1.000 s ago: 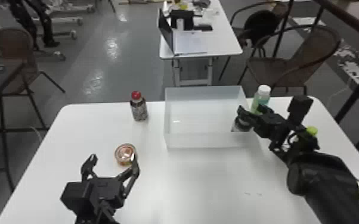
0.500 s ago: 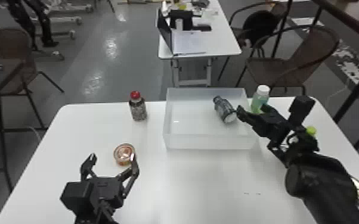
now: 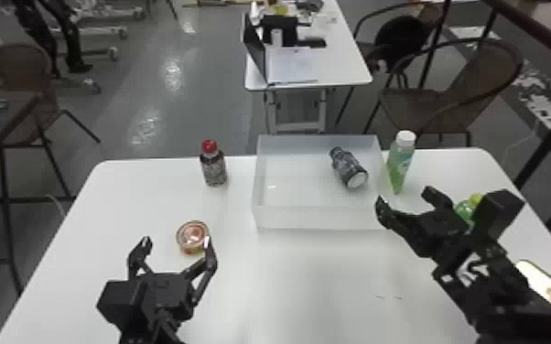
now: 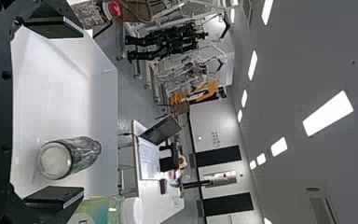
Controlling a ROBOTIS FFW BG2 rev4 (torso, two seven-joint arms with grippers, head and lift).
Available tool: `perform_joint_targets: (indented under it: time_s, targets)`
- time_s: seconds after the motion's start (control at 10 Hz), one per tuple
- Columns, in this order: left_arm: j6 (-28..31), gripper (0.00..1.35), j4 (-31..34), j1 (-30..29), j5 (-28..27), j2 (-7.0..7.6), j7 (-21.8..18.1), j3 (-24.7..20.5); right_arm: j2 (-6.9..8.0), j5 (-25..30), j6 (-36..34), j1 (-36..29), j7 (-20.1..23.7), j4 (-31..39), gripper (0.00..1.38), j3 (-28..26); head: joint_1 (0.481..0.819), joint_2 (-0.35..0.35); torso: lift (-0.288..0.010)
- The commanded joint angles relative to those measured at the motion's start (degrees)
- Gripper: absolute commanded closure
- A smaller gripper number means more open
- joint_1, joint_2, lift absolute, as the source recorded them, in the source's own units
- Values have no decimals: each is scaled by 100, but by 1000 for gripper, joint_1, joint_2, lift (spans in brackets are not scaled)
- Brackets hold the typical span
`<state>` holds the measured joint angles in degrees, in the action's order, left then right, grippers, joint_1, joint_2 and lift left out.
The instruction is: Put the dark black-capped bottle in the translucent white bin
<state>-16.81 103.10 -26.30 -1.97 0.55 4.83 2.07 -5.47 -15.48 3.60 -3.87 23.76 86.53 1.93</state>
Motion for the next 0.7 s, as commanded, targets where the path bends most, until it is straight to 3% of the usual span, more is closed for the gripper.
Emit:
perform_joint_targets:
  time_s: [0.0,0.3,0.5,0.6]
  targets:
    - [-24,231,17,-42,12,-3,0,-14,-34,71,-167,-905,-3,821,107,-9,695,69,-34]
    - [-7,231,52,-156,39,-3,9,-32,-78,686,-457,-1942,-214,1911,108,-185,695,85,-34]
    - [11,231,88,-218,21,-3,18,-40,81,695,-369,-1995,-249,1885,107,-211,695,76,-34]
    - [46,231,105,-200,47,59,35,21,72,704,-360,-1977,-205,1867,108,-211,695,77,-34]
